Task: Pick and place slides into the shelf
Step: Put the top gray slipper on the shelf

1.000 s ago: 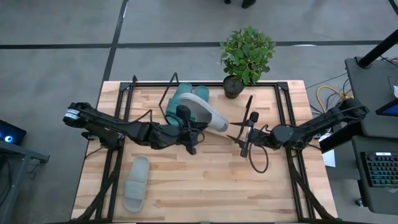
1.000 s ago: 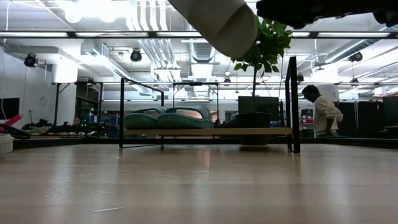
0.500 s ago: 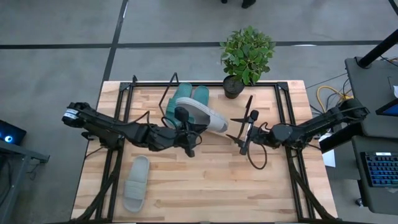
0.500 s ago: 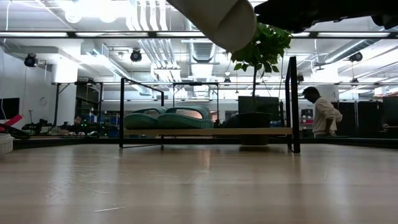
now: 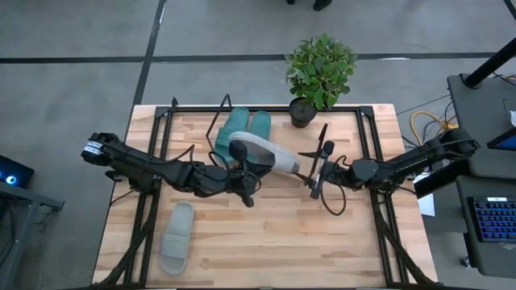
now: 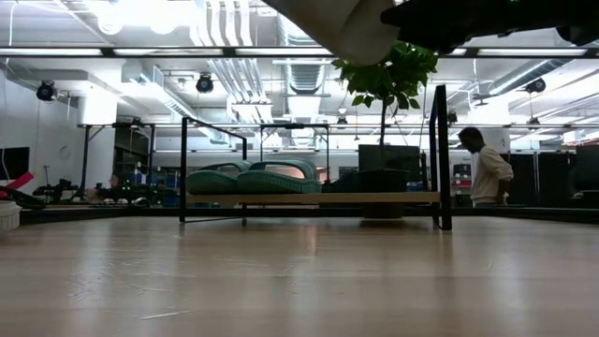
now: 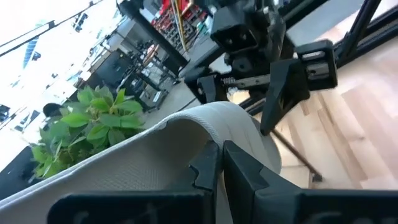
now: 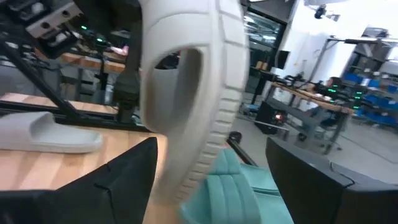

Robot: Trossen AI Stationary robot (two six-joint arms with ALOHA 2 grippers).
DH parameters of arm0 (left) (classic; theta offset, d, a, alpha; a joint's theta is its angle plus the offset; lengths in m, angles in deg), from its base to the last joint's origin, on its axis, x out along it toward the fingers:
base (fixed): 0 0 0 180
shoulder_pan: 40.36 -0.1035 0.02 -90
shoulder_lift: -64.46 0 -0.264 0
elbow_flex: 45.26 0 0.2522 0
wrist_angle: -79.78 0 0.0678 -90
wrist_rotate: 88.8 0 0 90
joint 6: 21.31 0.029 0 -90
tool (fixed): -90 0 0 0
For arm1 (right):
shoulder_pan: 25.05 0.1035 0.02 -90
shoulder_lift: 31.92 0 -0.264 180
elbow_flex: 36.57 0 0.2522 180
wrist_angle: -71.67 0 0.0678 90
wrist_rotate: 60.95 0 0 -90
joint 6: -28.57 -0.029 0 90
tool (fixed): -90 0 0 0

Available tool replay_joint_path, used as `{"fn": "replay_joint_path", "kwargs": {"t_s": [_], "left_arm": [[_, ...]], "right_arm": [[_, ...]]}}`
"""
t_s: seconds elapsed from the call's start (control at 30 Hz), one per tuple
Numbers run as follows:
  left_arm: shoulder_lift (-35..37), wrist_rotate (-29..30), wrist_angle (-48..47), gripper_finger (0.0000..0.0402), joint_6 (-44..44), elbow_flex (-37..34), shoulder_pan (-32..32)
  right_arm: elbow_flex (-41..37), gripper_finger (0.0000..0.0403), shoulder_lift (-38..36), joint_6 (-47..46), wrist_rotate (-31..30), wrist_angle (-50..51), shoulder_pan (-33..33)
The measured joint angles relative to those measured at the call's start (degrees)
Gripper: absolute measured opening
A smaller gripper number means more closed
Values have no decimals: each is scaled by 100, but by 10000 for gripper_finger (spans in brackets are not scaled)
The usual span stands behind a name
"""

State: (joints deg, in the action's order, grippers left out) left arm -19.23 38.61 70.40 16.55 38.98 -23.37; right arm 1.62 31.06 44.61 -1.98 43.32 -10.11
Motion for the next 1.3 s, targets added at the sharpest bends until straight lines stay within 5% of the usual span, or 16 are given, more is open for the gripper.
{"fn": "replay_joint_path", "kwargs": {"t_s": [0.3, 0.6, 1.0, 1.3], "left_arm": [[-201, -251, 273, 0, 195, 0, 22], [-214, -253, 236, 0, 193, 0, 28], [-214, -260, 166, 6, 255, 0, 26], [-209, -283, 157, 137, 1415, -2, 69]], "right_arm": [[4, 207, 2, -60, 122, 15, 2], [4, 33, 0, 540, 95, 163, 0], [4, 26, -5, 463, 101, 253, 2], [22, 25, -1, 182, 108, 281, 2]]}}
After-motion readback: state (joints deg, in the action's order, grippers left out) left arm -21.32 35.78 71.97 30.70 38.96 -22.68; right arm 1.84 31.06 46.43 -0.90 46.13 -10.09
